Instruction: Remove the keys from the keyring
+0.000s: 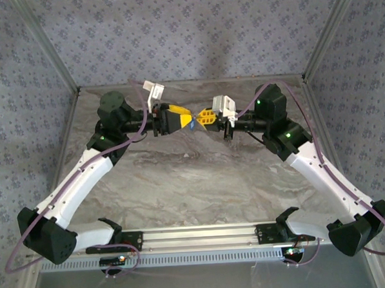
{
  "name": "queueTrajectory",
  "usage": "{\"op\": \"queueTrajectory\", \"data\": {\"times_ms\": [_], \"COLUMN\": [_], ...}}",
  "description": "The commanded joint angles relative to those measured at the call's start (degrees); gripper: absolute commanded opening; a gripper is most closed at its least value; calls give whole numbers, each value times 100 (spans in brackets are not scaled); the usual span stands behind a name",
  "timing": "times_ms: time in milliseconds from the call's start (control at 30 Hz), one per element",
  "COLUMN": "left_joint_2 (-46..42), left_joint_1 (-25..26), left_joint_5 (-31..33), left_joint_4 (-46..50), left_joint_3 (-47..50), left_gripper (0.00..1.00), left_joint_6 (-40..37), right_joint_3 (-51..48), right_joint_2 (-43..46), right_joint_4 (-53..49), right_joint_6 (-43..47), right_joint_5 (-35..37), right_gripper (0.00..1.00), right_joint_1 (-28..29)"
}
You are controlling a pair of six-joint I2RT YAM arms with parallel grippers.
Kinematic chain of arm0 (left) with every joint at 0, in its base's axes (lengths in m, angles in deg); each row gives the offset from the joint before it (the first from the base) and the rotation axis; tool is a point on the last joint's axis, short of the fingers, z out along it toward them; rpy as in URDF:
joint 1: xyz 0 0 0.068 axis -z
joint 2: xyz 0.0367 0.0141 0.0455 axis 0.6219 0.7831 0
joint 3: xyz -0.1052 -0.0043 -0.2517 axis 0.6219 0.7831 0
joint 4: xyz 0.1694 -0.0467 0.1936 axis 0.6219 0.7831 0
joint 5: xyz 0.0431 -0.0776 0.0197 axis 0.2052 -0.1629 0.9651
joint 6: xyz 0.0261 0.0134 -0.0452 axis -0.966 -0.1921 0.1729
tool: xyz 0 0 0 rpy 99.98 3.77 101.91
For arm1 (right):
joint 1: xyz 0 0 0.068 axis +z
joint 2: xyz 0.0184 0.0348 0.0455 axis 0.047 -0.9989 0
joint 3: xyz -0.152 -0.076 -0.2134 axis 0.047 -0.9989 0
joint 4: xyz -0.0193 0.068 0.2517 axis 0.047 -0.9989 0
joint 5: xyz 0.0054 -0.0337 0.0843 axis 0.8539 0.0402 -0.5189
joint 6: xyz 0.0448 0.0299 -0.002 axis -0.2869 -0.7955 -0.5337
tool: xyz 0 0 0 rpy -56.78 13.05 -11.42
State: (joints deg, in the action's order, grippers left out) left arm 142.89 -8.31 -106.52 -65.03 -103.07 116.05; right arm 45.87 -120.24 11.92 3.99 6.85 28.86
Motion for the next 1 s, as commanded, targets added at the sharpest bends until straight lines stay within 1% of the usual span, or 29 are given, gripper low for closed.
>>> {"op": "queueTrajectory", "data": {"times_ms": [0,333,467,533,600,700,800,967], "left_joint_2": [-36,-120,-153,-170,-176,-206,-235,-269], "left_joint_1": [43,42,36,35,17,-24,-144,-279], "left_joint_5": [-120,-83,-48,-47,-21,14,69,135], "left_joint_4": [-50,-25,3,-6,-18,-205,-533,-799], "left_joint_3": [-164,-85,-85,-85,-70,-3,106,200], "left_gripper": [44,24,20,15,13,4,0,0], "left_joint_6": [-100,-124,-133,-133,-106,36,297,527], "right_joint_3": [141,159,156,146,128,98,64,14], "right_joint_2": [-21,3,35,44,56,77,99,147], "right_joint_4": [-62,-70,-70,-61,-37,2,58,46], "right_joint_6": [-45,-42,-37,-41,-48,-46,-29,-24], "right_joint_5": [-36,13,30,48,73,100,109,109], "right_gripper": [0,0,0,0,0,0,0,0], "right_joint_1": [36,36,36,40,35,36,43,39]}}
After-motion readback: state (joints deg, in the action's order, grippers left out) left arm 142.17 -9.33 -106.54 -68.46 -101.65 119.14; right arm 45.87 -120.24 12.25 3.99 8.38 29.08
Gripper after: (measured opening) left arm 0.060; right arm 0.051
